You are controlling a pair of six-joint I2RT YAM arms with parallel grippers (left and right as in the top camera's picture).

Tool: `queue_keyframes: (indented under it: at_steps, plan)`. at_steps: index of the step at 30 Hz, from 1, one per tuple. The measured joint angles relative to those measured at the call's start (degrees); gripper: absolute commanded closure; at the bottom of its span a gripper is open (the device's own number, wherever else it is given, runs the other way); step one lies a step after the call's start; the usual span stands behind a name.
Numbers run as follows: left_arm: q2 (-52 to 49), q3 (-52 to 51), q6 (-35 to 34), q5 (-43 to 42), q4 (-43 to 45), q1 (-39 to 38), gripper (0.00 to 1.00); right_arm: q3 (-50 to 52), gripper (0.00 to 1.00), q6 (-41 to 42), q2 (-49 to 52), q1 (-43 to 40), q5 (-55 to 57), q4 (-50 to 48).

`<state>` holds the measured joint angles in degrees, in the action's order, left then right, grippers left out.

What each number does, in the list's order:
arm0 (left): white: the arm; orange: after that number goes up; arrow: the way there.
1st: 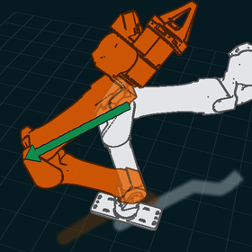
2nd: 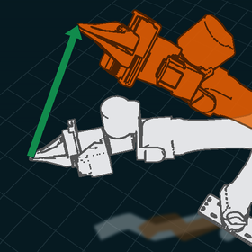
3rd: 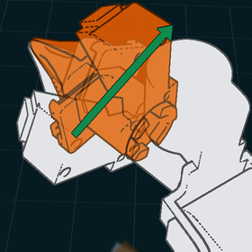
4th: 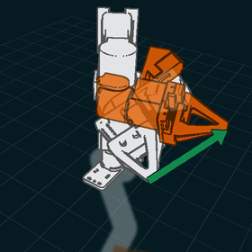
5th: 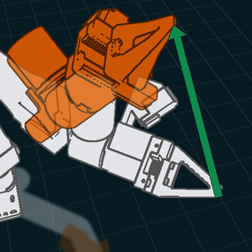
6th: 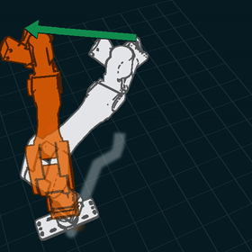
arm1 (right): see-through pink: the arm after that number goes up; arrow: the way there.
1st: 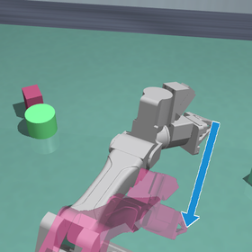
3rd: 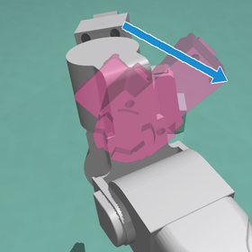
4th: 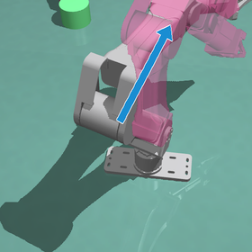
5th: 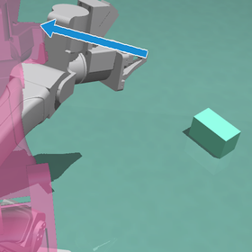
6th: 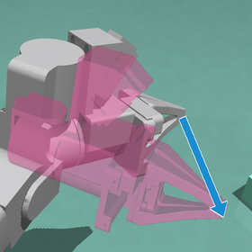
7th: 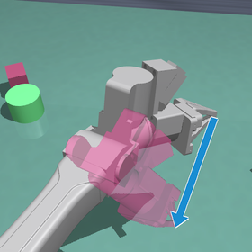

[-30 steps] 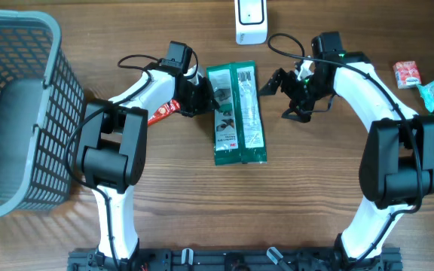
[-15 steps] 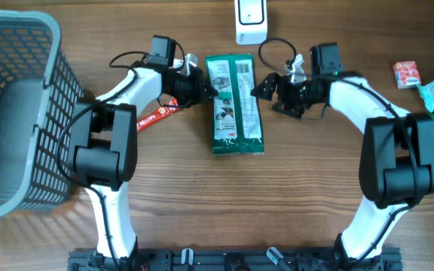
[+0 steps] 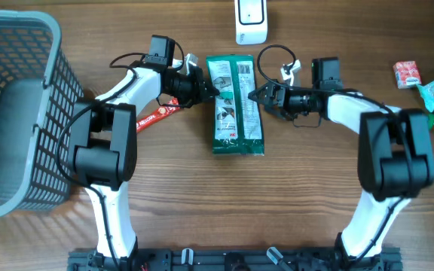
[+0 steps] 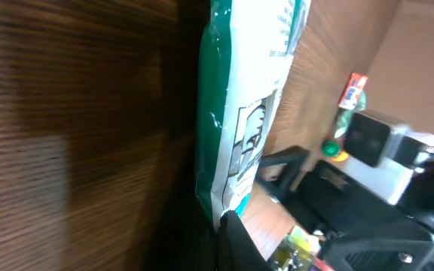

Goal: Scan the item barcode

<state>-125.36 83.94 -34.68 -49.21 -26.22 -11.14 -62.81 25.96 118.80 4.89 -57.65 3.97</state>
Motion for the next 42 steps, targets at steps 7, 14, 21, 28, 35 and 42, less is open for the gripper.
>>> queue_keyframes:
  at_steps: [7, 14, 21, 28, 35, 42]
  plan:
    - [0.0, 0.0, -1.5, -3.3, 1.9, 0.0, 0.96, -2.8, 0.0, 3.3, 6.2, -0.7, -10.7, -2.3]
    - [0.0, 0.0, -4.2, -5.4, 3.4, 0.0, 0.96, -2.6, 0.48, 4.1, 7.6, -0.2, -11.7, -7.2]
    - [0.0, 0.0, -5.4, -6.3, 4.2, 0.0, 0.96, -1.0, 0.12, 7.0, 10.3, 1.2, -15.4, -17.9]
    - [0.0, 0.0, -6.8, -6.4, 4.4, 0.0, 0.96, -0.9, 0.36, 15.2, 10.8, 1.8, -16.4, -30.9]
    - [0.0, 0.0, -8.1, -6.4, 4.7, -0.6, 0.96, -0.1, 0.83, 18.9, 12.4, 2.6, -14.0, -32.7]
    - [0.0, 0.0, -8.1, -6.2, 4.9, -0.7, 0.96, 0.6, 0.96, 20.9, 12.5, 2.5, -17.2, -48.7]
